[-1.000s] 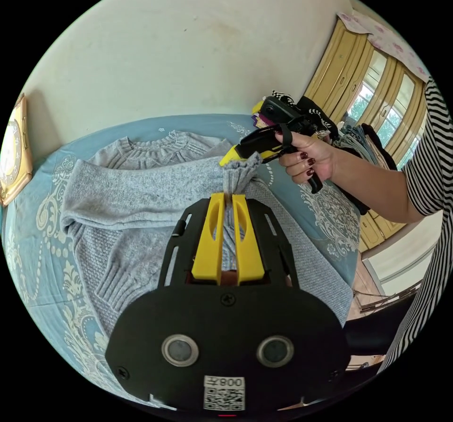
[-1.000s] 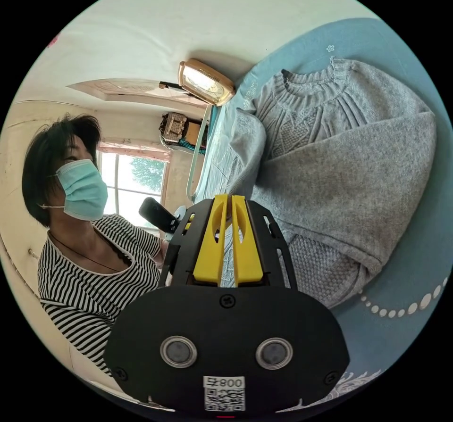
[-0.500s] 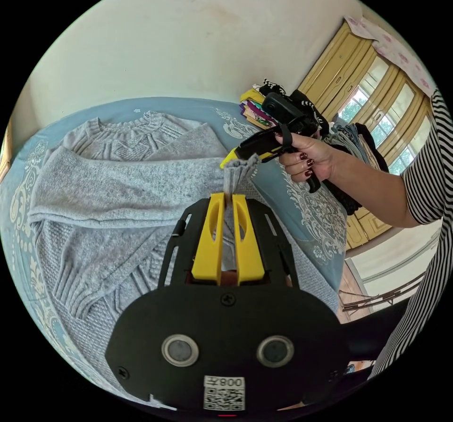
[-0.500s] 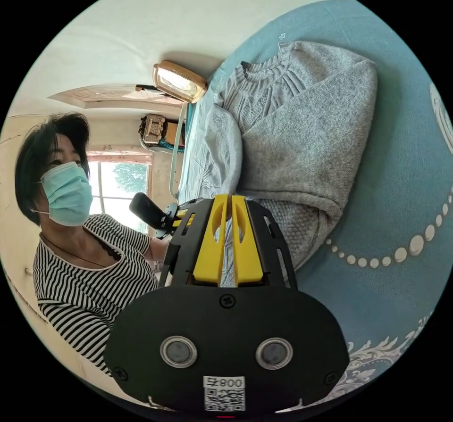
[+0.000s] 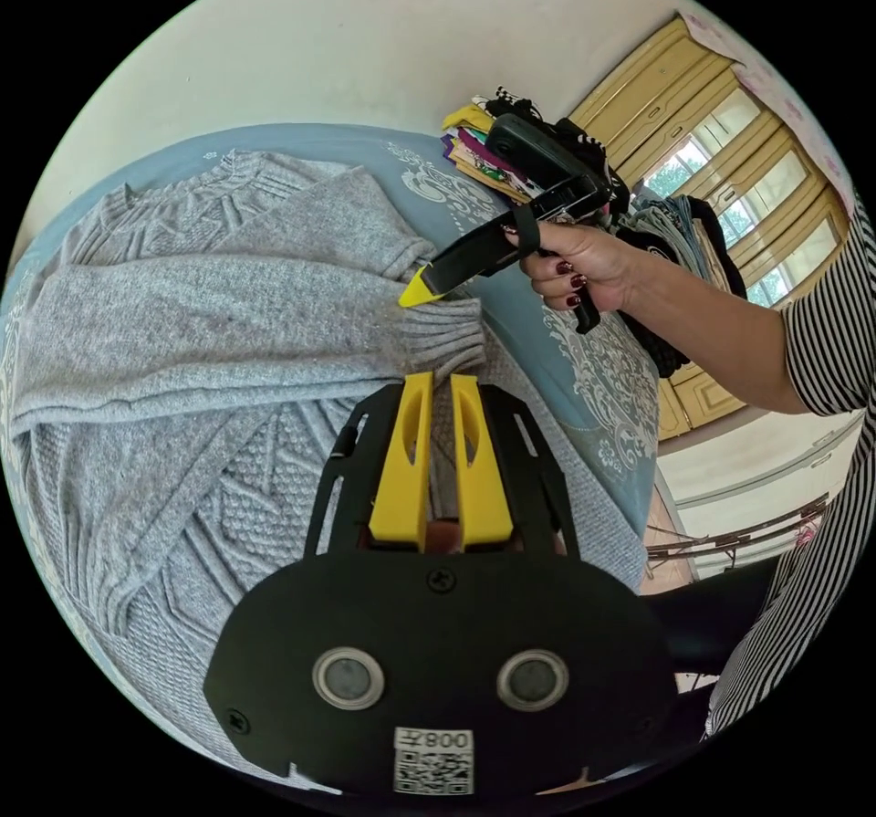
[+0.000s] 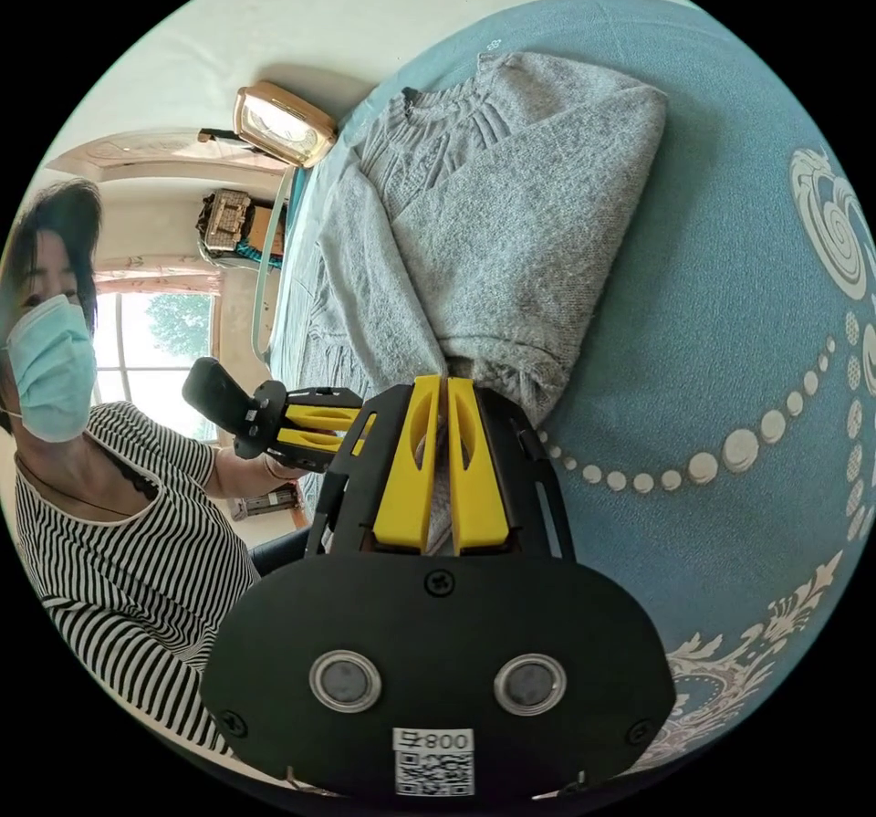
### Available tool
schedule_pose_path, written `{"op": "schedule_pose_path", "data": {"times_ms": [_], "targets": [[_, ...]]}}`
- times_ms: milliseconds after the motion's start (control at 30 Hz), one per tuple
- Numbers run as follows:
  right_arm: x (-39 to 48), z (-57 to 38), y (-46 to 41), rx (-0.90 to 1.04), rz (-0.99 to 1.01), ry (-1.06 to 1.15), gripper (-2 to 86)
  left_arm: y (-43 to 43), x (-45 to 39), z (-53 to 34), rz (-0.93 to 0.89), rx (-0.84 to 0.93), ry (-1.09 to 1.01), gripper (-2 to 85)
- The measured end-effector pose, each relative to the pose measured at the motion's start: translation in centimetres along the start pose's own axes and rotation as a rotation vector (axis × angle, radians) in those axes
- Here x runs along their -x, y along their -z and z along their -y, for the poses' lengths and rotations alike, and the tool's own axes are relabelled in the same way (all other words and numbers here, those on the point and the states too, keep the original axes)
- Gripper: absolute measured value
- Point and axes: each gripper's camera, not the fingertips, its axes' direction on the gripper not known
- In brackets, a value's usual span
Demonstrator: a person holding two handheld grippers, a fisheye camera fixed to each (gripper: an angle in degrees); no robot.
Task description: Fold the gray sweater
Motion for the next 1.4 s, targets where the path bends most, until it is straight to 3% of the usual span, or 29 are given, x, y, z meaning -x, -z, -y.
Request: {"op": "schedule_pose_path", "data": {"times_ms": [133,233,500,633,700,800,900,1033,1100,1233,1400], "targets": [[0.6,0.2,0.2,-0.029,-0.020,0.014,1.3,1.6,0.5,0.8,-0.012,-0.042,0.017,2.4],[1.3,-0.1,0.8,-0.089,-0.064,0.020,1.3,0.3,1.1,1.4,-0.026,0.061,0.038,1.3],[1.6,-0.2,0.2,-0.106,-0.227,-0.021,0.5,4.6,1.8,2.0,-0.038,-0.103,0.065,0.5],[3.3,-0.6,0.6,-0.190,-0.142,0.064,0.2,3.8,3.4,2.8,0.020,-0.038,0.091,0.4],[3.7,0.0,-1.8,-0.103,-0.114,0.117,0.2,4.2,4.1,2.7,-0.024,-0.052,0.113,0.3],[2.1,0.5,-6.2,0.042,-0.218,0.097,0.3,6.8,4.4,2.4,-0.026,-0.098,0.112,0.5],[1.3,0.2,-5.1,-0.016,-0.145,0.069,0.5,11.9,6.2,1.3,0.090,-0.196,0.139,1.0],[2.7,1.9,-4.4,-0.091,-0.039,0.150,1.3,19.8,14.0,-3.0,0.219,-0.353,0.410,3.6],[3.6,4.4,-4.9,-0.126,-0.036,0.217,2.4,21.6,17.5,-5.2,0.196,-0.385,0.537,5.8],[6.2,13.5,-7.4,-0.194,-0.019,0.352,5.7,22.3,23.8,-9.5,-0.062,-0.499,0.788,8.2],[7.8,23.6,-11.6,-0.189,-0.048,0.397,6.8,22.0,27.2,-11.6,-0.240,-0.617,0.868,8.0]]}}
